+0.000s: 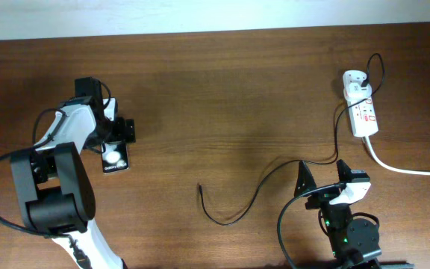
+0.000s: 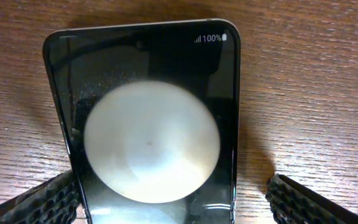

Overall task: Plug charger to phone and switch on socket
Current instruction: 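Close the left gripper on the phone's bottom edge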

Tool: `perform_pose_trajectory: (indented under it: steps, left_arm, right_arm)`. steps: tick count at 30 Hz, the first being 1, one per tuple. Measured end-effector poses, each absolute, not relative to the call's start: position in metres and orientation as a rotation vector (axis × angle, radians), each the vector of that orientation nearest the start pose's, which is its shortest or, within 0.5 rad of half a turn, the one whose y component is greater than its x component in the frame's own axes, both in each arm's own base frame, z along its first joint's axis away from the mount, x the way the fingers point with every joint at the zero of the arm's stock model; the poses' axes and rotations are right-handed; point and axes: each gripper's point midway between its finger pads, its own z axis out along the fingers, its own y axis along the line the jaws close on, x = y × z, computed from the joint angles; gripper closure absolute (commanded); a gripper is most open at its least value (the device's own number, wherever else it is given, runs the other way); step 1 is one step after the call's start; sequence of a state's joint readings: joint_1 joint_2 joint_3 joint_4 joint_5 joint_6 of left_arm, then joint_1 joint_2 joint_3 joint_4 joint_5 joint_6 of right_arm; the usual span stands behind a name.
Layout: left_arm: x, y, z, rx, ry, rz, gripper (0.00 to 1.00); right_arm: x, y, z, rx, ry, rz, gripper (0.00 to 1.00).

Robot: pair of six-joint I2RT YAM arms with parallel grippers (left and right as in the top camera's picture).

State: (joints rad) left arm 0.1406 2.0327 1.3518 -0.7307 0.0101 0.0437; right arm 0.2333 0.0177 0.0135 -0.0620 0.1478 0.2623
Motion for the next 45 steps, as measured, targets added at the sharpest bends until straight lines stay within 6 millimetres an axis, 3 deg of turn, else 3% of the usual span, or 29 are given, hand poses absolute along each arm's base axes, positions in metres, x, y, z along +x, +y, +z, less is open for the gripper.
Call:
perform_pose_trajectory:
  steps: [8, 19, 30, 36, 45]
  left_arm:
    - [0.397, 0.058, -0.001, -0.147, 2.993, 0.032, 0.01]
    - [0.416, 0.060, 0.000, -0.163, 2.908, 0.038, 0.01]
    - [0.412, 0.064, 0.000, -0.225, 2.921, 0.071, 0.01]
    - [0.396, 0.067, 0.000, -0.253, 2.978, 0.109, 0.01]
    - [0.400, 0.066, 0.000, -0.242, 2.951, 0.089, 0.01]
  right_arm:
    - [0.244, 0.032, 0.161, 0.137, 1.637, 0.258, 0.01]
    - [0.244, 0.032, 0.161, 0.137, 1.637, 0.258, 0.01]
    - [0.244, 0.032, 0.161, 0.138, 1.637, 0.258, 0.01]
    - [0.244, 0.032, 0.161, 0.137, 1.637, 0.258, 0.01]
    - [0.244, 0.032, 0.161, 0.138, 1.637, 0.258, 0.01]
